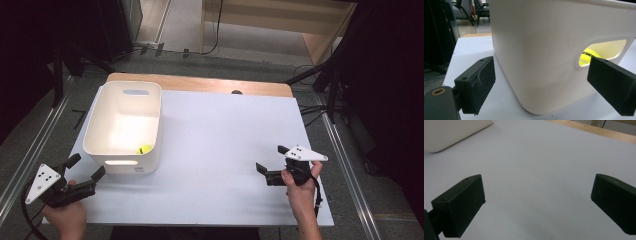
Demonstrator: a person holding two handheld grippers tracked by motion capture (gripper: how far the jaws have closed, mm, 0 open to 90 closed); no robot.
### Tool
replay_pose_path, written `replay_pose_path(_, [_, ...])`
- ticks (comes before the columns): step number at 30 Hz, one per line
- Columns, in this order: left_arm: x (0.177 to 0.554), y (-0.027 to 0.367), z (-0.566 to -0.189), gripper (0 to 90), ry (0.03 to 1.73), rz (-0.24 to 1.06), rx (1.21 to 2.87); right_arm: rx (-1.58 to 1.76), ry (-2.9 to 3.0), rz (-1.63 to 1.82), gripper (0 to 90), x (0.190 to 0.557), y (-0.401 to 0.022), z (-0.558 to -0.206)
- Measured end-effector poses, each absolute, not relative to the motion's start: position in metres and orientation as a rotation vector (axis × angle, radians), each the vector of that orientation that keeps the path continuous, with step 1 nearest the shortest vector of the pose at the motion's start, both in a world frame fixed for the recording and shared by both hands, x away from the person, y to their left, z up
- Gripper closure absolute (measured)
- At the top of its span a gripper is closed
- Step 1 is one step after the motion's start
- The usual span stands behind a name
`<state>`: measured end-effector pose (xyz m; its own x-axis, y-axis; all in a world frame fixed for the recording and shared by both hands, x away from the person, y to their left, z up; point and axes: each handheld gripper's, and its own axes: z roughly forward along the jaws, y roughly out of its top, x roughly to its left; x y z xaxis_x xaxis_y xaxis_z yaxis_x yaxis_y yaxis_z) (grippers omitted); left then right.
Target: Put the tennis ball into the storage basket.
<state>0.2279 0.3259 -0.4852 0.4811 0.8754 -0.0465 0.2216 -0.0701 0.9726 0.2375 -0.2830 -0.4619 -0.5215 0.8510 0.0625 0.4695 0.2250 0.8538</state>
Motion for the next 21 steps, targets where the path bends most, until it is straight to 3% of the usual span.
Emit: replay_pose_path(21, [0.228, 0.325, -0.486, 7.9, 0.973, 0.712, 1.591, 1.348, 1.887, 1.321, 0.0, 0.199, -0.359, -0.491])
